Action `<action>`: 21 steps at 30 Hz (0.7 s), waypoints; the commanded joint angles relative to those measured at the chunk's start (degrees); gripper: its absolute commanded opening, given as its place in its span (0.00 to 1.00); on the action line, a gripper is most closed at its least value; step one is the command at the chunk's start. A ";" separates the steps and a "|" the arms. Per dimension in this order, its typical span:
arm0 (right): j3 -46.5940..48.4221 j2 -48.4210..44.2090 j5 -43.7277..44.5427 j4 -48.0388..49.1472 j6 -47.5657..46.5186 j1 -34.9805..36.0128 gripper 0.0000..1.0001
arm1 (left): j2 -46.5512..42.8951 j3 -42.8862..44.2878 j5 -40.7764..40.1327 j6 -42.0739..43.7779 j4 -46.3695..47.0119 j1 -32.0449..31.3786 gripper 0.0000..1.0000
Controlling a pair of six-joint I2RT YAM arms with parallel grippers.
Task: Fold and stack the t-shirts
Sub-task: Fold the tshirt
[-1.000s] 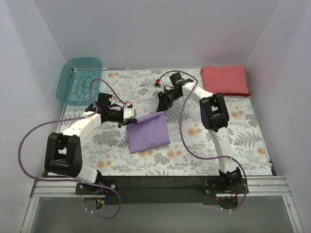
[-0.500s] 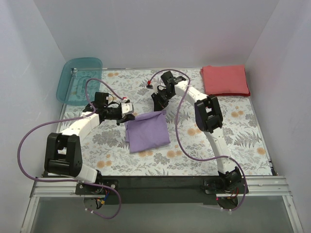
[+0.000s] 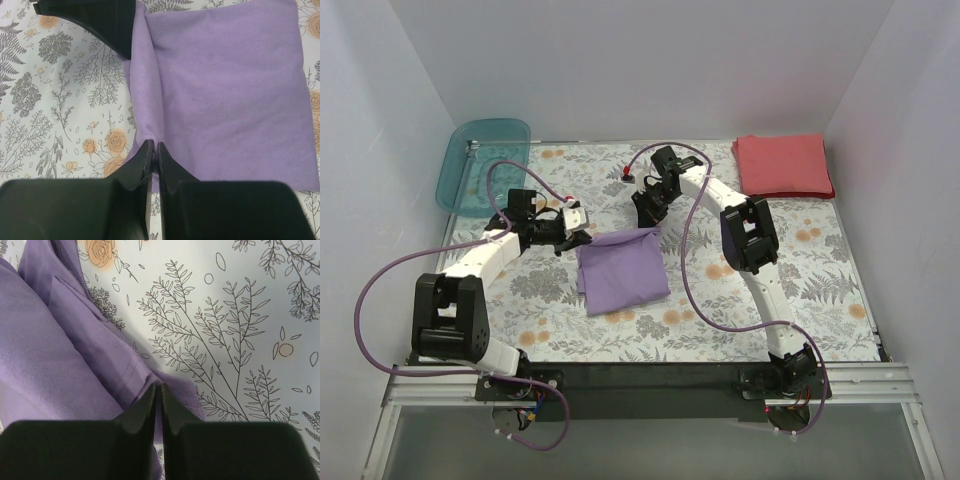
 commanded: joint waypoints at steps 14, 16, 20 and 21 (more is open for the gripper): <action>1.44 1.10 1.81 -2.00 -0.36 0.17 0.13 | 0.90 2.21 -0.02 1.51 0.54 2.31 0.00; 1.44 1.10 1.81 -2.00 -0.36 0.17 0.13 | 1.25 2.30 0.06 1.51 0.54 2.57 0.00; 1.35 1.10 1.81 -2.00 -0.36 0.17 0.13 | 1.95 2.56 -0.11 1.51 1.07 2.92 0.00; 1.35 1.01 1.90 -2.00 -0.36 0.17 0.13 | 2.13 2.57 -0.11 1.33 1.33 3.10 0.00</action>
